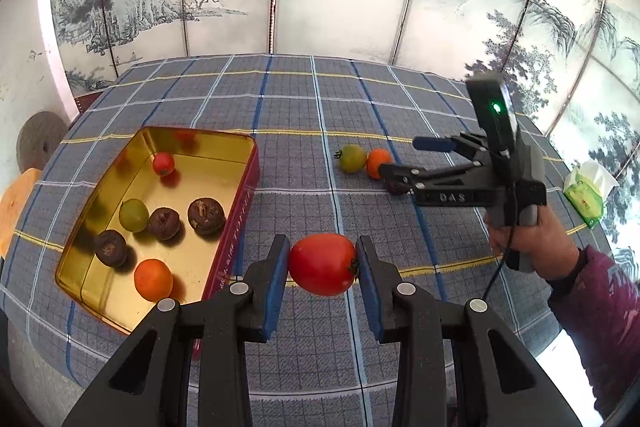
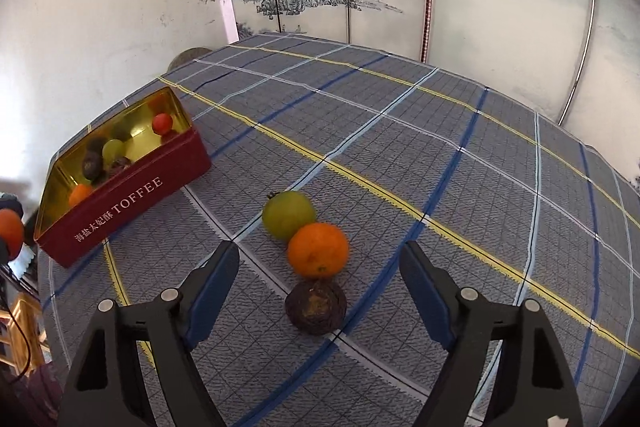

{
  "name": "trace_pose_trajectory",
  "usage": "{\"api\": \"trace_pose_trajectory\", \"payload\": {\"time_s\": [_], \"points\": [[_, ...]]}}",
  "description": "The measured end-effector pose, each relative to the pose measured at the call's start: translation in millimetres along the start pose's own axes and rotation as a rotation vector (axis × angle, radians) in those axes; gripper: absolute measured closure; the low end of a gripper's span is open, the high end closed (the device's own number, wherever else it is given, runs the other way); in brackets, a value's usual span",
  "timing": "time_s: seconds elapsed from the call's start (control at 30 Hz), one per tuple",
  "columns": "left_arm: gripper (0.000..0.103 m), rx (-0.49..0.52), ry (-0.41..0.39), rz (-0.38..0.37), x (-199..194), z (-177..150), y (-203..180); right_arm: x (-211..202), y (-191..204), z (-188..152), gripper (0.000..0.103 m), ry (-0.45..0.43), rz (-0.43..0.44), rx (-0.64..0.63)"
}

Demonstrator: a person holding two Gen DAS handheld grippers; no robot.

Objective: Organize fruits
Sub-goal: 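Hold the tomato over the tin with the left gripper while the right grasps a dark brown fruit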

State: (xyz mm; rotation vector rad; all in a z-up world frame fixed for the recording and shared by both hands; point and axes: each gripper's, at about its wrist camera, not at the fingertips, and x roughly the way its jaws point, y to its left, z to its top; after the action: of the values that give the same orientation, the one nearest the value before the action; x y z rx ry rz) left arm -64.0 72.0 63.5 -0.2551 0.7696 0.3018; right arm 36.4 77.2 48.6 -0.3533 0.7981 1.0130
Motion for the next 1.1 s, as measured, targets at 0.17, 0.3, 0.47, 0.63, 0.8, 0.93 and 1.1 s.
{"api": "trace_pose_trajectory", "payload": {"time_s": [0.17,0.3,0.47,0.63,0.8,0.93,1.1], "points": [[0.068,0.001,0.006,-0.005,3.6,0.5,0.9,12.6,-2.2,-15.4,0.026,0.055,-0.008,0.019],[0.068,0.003,0.008,-0.004,3.8,-0.1,-0.8,25.1,-1.6,-19.9,0.061,0.098,-0.025,0.015],[0.068,-0.007,-0.01,0.002,-0.5,-0.1,0.7,0.8,7.0,-27.7,0.071,0.048,-0.041,0.022],[0.068,-0.016,-0.028,0.023,-7.7,0.7,6.0,-32.4,1.6,-55.9,0.071,-0.015,-0.096,0.115],[0.068,-0.005,-0.036,0.069,-10.7,-2.1,8.5,-43.2,-17.4,-83.2,0.071,0.009,-0.139,0.184],[0.068,-0.004,-0.034,0.093,-9.4,-4.0,10.8,-47.9,-26.0,-87.5,0.071,0.009,-0.148,0.208],[0.068,0.008,-0.033,0.13,-5.6,-4.5,15.0,-43.6,-26.4,-87.6,0.071,0.019,-0.142,0.207]]}}
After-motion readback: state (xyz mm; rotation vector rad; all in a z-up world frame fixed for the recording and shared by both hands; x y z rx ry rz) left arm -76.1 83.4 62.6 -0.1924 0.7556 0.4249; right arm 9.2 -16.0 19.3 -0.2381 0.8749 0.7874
